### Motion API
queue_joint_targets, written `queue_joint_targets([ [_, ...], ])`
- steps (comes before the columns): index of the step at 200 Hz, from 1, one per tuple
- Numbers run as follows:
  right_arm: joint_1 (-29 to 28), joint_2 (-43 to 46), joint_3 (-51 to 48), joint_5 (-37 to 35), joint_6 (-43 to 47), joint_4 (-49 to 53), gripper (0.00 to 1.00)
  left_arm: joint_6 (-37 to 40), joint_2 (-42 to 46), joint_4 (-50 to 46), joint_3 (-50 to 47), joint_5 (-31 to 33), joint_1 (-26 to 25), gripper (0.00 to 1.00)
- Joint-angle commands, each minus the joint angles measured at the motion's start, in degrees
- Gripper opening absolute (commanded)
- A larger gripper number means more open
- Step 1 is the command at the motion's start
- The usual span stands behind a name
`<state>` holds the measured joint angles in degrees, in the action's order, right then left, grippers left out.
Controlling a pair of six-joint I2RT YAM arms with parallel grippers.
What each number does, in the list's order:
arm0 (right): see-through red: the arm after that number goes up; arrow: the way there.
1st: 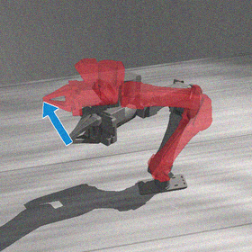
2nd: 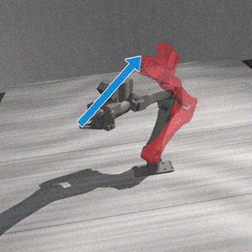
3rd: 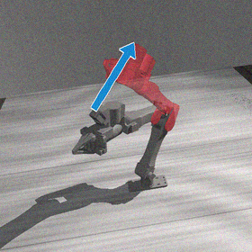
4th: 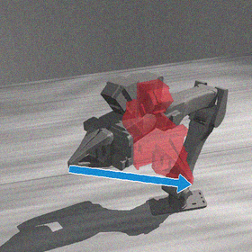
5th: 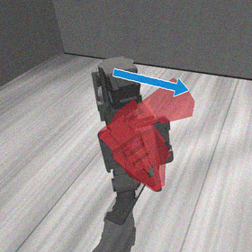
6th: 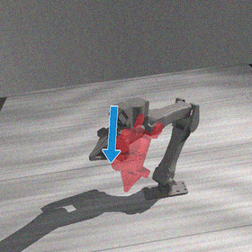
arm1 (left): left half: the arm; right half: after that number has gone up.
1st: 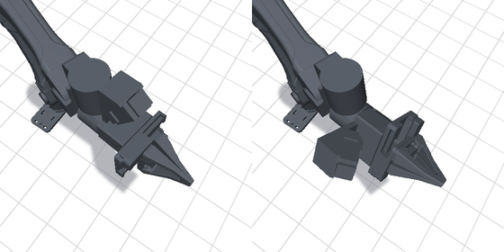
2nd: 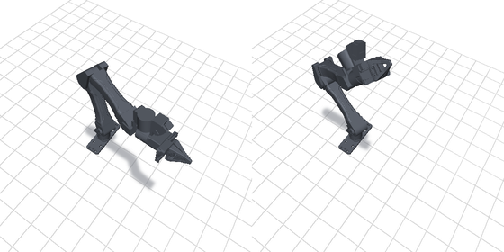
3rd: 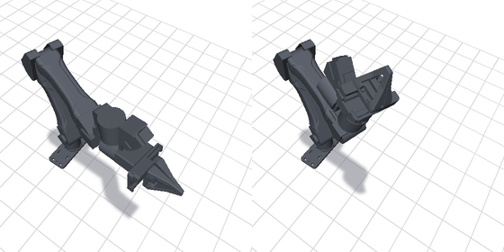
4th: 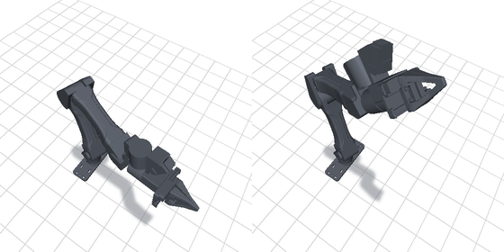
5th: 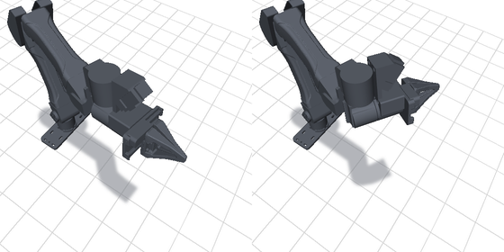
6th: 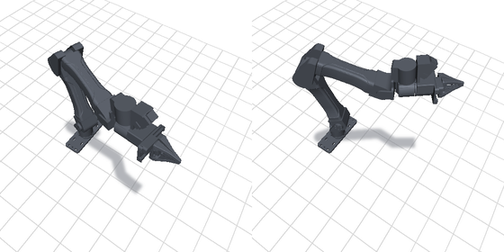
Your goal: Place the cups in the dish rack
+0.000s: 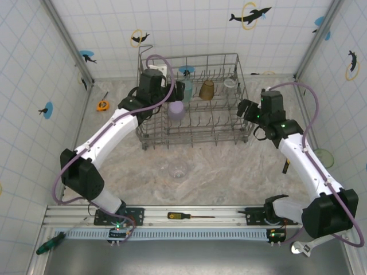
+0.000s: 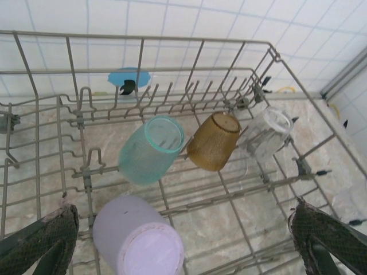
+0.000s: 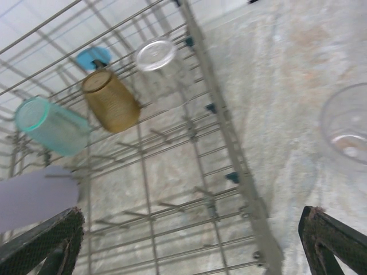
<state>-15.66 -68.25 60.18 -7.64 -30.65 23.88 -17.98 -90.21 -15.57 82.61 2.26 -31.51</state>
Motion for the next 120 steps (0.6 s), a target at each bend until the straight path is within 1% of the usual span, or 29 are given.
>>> queue_joint_targets([
  [1, 0.8, -0.8, 2.8, -9.1, -1.9, 5.7, 1.00, 5.1, 2.0, 1.5, -2.3, -4.0, -0.1, 0.97],
  [25, 2.0, -1.2, 4.1, -13.1, -2.9, 8.2, 1.00, 5.6, 4.0, 2.3, -5.1, -6.5, -0.1, 0.97],
  [50, 5.0, -2.6, 6.3, -16.3, -4.7, 13.4, 1.00, 6.6, 7.3, 5.1, -10.3, -5.5, -0.1, 0.97],
  [76, 9.2, -4.1, 9.3, -17.0, -4.5, 19.2, 1.00, 7.1, 10.6, 8.8, -14.9, -4.0, -0.1, 0.97],
  [86, 10.8, -3.9, 9.8, -15.8, -3.9, 20.1, 1.00, 7.8, 11.5, 9.3, -16.2, -2.5, -0.1, 0.97],
  [101, 12.8, -2.6, 10.0, -14.1, -2.7, 20.3, 1.00, 9.5, 12.4, 9.8, -18.4, 2.3, -0.1, 0.97],
  [120, 14.8, -1.7, 10.0, -14.9, -1.1, 20.7, 1.00, 10.5, 12.8, 9.1, -18.9, 6.0, -0.1, 0.97],
])
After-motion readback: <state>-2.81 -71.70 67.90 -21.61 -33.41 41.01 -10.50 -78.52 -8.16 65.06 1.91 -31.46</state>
